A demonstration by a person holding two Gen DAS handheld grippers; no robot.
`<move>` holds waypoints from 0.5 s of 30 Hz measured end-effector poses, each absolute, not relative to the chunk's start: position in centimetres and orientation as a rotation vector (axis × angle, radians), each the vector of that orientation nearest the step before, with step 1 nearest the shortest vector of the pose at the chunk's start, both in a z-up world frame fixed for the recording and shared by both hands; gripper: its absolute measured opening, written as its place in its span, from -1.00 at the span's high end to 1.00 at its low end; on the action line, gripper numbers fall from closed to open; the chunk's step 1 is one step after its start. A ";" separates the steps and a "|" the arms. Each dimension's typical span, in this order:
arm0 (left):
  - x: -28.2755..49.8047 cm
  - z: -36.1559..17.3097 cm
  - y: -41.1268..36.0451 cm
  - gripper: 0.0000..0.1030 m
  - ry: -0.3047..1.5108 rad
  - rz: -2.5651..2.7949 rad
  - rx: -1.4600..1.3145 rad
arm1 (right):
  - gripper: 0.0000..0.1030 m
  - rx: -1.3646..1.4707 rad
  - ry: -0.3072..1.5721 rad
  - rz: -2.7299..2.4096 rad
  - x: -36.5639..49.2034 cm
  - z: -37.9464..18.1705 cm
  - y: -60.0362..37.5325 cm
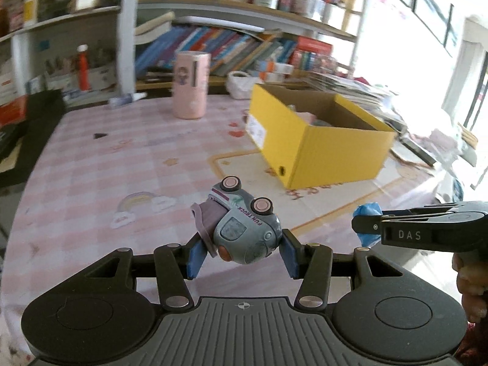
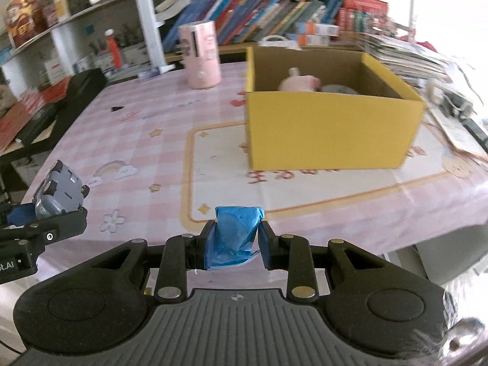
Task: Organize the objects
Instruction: 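Carry the toy car in the left tool over the yellow box while the right tool carries the blue item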
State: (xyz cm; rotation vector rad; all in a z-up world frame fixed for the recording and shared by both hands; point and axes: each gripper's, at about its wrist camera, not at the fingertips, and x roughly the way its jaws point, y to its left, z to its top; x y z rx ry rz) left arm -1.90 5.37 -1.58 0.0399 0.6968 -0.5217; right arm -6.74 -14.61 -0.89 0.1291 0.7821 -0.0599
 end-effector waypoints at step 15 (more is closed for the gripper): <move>-0.8 -1.8 -1.2 0.03 0.702 -0.668 0.099 | 0.47 0.197 0.789 -0.215 -8.7 -1.2 -20.7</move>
